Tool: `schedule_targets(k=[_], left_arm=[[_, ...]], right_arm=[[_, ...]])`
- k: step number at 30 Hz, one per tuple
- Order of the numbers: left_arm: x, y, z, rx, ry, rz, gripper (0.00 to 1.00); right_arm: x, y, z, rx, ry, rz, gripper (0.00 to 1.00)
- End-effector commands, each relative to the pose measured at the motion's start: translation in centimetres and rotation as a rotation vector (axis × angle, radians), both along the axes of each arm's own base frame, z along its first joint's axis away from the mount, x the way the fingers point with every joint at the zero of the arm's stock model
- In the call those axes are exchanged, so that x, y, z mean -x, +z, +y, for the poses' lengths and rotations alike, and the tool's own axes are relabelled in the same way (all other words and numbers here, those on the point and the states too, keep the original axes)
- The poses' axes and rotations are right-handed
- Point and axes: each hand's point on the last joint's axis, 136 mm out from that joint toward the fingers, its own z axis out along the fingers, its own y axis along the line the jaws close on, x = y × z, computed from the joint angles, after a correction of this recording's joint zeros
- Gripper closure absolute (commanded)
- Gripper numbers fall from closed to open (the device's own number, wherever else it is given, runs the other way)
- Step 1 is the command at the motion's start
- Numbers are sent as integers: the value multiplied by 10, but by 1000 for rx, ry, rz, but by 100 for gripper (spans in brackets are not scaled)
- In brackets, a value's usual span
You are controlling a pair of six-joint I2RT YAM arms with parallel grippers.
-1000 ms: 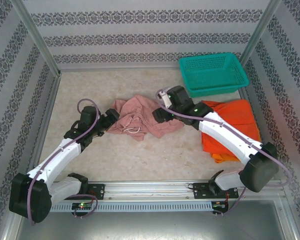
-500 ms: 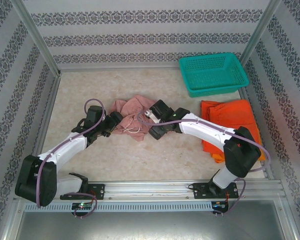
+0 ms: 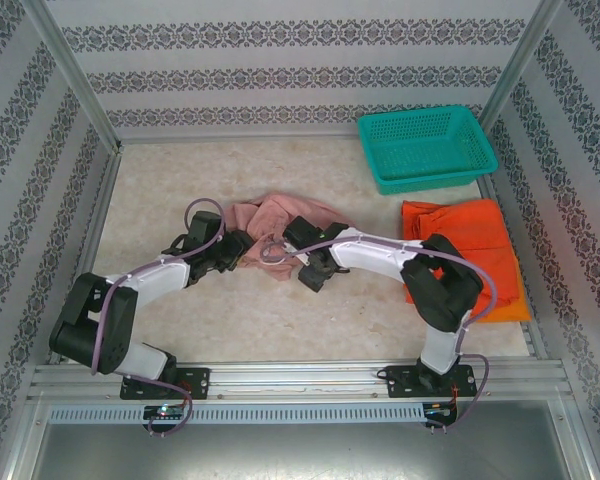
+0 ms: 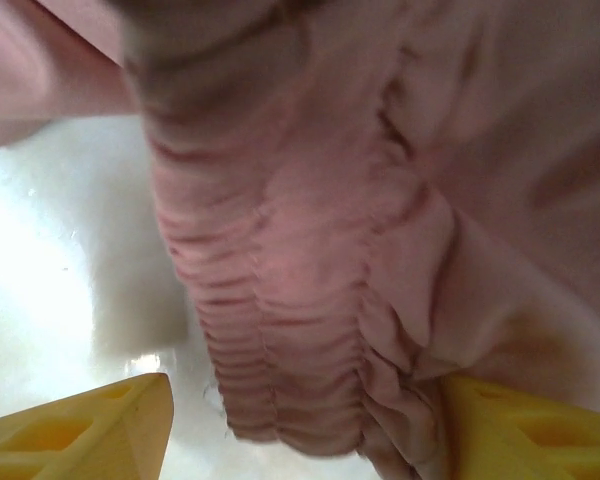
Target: Fold and stack the shorts
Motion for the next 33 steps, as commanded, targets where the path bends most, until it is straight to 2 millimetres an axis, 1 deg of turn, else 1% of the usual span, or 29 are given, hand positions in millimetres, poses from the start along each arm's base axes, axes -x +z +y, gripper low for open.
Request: schedule_targets(k=[1, 2, 4, 6, 7, 9, 12, 13, 15, 16, 18, 21, 23, 25, 26, 27, 28, 29, 30, 31, 32, 33], left_arm=[[-21, 24, -10, 38, 1, -96, 69], [-23, 25, -10, 37, 3, -101, 74], [-26, 30, -9, 35, 16, -119, 88], [-29, 39, -4, 18, 28, -149, 98], [-30, 45, 1, -7, 37, -163, 100], [-31, 60, 14, -76, 56, -194, 100], [-35, 94, 39, -200, 87, -262, 100], [-37, 106, 50, -243, 101, -281, 100], [-42, 132, 70, -318, 128, -320, 100], [-45, 148, 83, -355, 150, -338, 100], [-52, 175, 109, -421, 192, -366, 100], [-63, 226, 153, -517, 272, -416, 100], [-67, 263, 178, -580, 323, -449, 100], [-69, 308, 202, -645, 376, -495, 100], [-68, 331, 212, -673, 404, -519, 100], [-66, 351, 220, -695, 430, -542, 100], [-63, 376, 227, -724, 455, -579, 100], [-59, 402, 232, -752, 479, -622, 100], [-55, 424, 234, -774, 494, -660, 100], [-51, 448, 235, -792, 505, -709, 100], [-50, 470, 232, -801, 499, -759, 100], [-49, 486, 228, -797, 488, -805, 100]], right_arm=[[-10, -9, -4, 51, -77, 9, 34], [-12, -12, -6, 63, -92, 13, 38], [-15, -15, -9, 79, -125, 10, 52], [-19, -13, -11, 84, -149, -10, 66], [-21, -10, -12, 84, -155, -23, 72], [-23, -2, -12, 73, -162, -49, 78], [-28, 19, -7, 33, -159, -90, 97], [-30, 29, -2, 7, -155, -102, 100], [-32, 52, 14, -58, -140, -124, 100], [-32, 67, 27, -105, -131, -132, 100], [-28, 96, 58, -222, -107, -132, 100], [-16, 152, 122, -467, -51, -123, 100], [-3, 188, 169, -616, 9, -112, 100], [15, 230, 218, -763, 82, -89, 100], [25, 249, 242, -832, 121, -67, 100], [33, 265, 259, -881, 154, -50, 100], [46, 291, 281, -961, 200, -21, 100], [57, 314, 297, -1033, 236, -2, 100], [63, 332, 305, -1083, 258, 10, 100], [72, 355, 312, -1150, 286, 31, 100], [76, 374, 314, -1202, 298, 44, 100], [77, 386, 312, -1236, 291, 49, 100]])
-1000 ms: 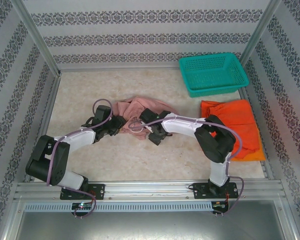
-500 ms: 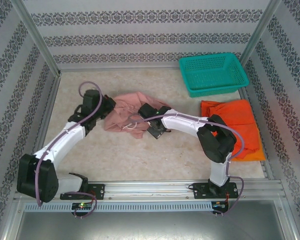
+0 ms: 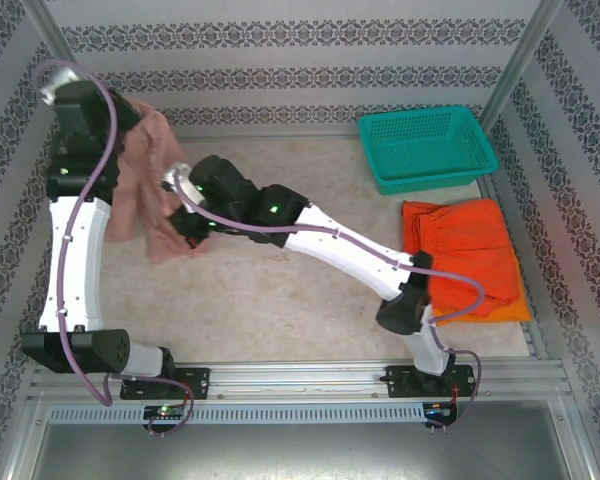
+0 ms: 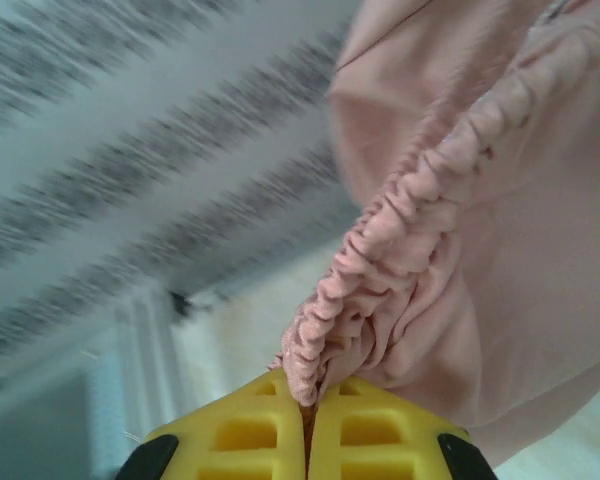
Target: Fold and stack the shorts
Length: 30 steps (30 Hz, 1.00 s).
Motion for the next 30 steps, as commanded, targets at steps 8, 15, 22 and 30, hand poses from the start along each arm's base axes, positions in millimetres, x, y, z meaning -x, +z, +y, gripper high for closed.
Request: schedule_targets(k=[8, 15, 22, 30], left_arm=[[-56, 35, -73, -112, -304, -53, 100], [-133, -110, -210, -195, -578, 207, 91], [-160, -211, -309, -173, -787, 360, 28], [-112, -159, -259, -176, -664, 282, 0]], right_arm=[[1, -14, -64, -102, -150, 327, 100], [-33, -212, -208, 17, -621, 809, 85], [-31, -284, -336, 139, -956, 821, 41], [-65, -220, -355, 144, -935, 538, 12]])
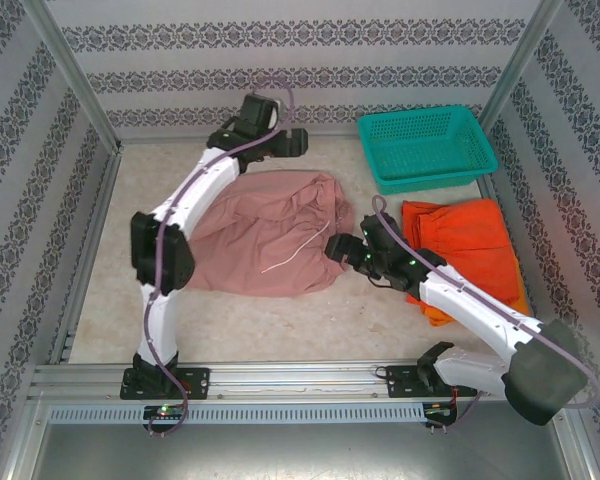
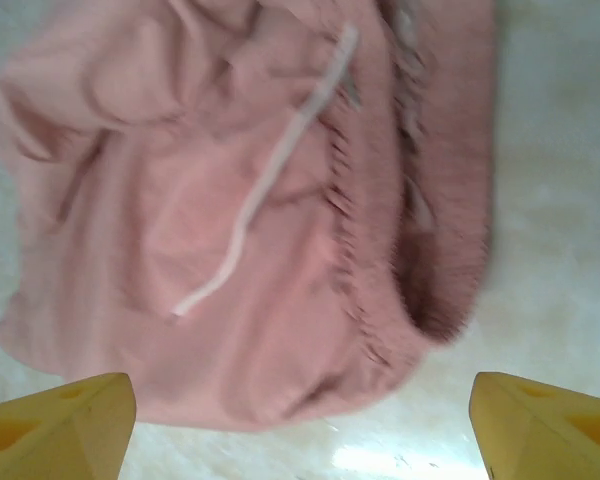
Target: Fold and stack the shorts
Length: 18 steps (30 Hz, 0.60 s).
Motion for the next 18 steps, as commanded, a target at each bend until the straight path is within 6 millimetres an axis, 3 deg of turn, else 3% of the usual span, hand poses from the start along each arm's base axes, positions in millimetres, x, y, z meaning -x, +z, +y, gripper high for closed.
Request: schedule_targets(k=[1, 5, 9, 14, 18], left_arm=[[29, 78, 43, 91, 105, -165, 0], [67, 53, 91, 202, 210, -114, 0], [102, 14, 124, 226, 290, -53, 0], [125, -52, 161, 305, 426, 83, 0], [129, -94, 190, 324, 514, 147, 0]], right_arm=[[-17, 15, 11, 105, 106, -66, 12], [-22, 12, 52, 119, 273, -15, 9], [-24, -7, 89, 96, 370, 36, 8], [-21, -49, 100, 122, 413, 159, 8], [-6, -79, 98, 133, 426, 237, 9]])
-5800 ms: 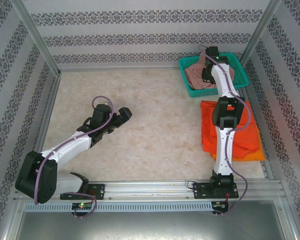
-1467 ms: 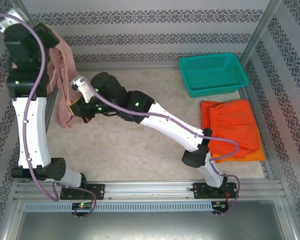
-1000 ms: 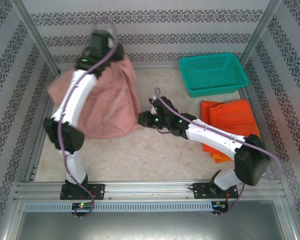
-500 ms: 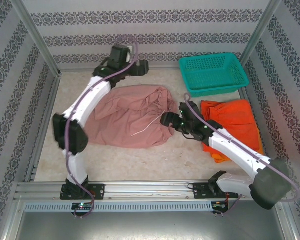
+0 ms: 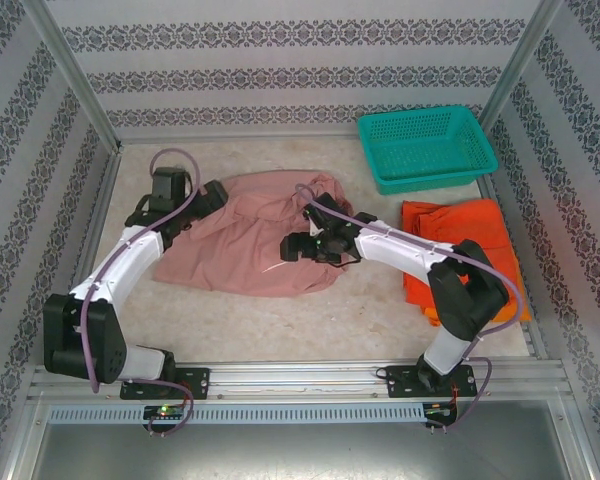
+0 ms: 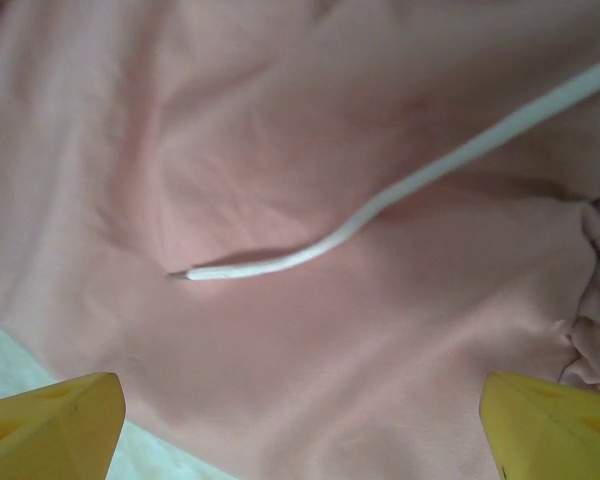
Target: Fold and stack the shorts
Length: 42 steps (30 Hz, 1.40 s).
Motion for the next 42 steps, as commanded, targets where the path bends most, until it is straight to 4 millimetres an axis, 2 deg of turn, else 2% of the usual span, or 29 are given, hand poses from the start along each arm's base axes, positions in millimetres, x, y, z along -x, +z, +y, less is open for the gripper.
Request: schedule_targets(k=[1, 7, 15, 17, 20, 23, 25, 28, 31, 37, 39, 42], left_arm=[[-14, 1, 16, 75, 74, -48, 0], [-29, -40, 34, 69, 116, 43, 5], [-61, -85, 43, 60, 125, 138, 25], [-70, -90, 42, 72, 126, 146, 35], [-86, -91, 40, 105, 132, 142, 65], [-102, -74, 45, 115, 150, 99, 91], [-115, -53, 57, 106, 186, 57, 100], [-140, -10, 75, 83, 228, -37, 100], [-168, 30, 83, 66, 236, -106, 100], [-218, 72, 87, 71, 224, -182, 100], [-231, 75, 81, 100, 186, -181, 77], [-237, 82, 74, 113, 146, -188, 43]], right_arm=[[18, -16, 2, 2, 42, 63, 9], [33, -43, -12, 44, 36, 117, 9], [34, -48, -14, 53, 36, 121, 9], [35, -51, -15, 58, 37, 126, 9], [38, -56, -18, 70, 42, 141, 9], [40, -59, -23, 80, 39, 148, 9], [43, -61, -27, 86, 38, 154, 9], [50, -65, -32, 94, 35, 174, 9], [61, -69, -38, 92, 32, 205, 9], [79, -69, -48, 77, 22, 221, 10], [77, -59, -46, 56, 34, 194, 10], [64, -26, -36, 8, 63, 109, 10]])
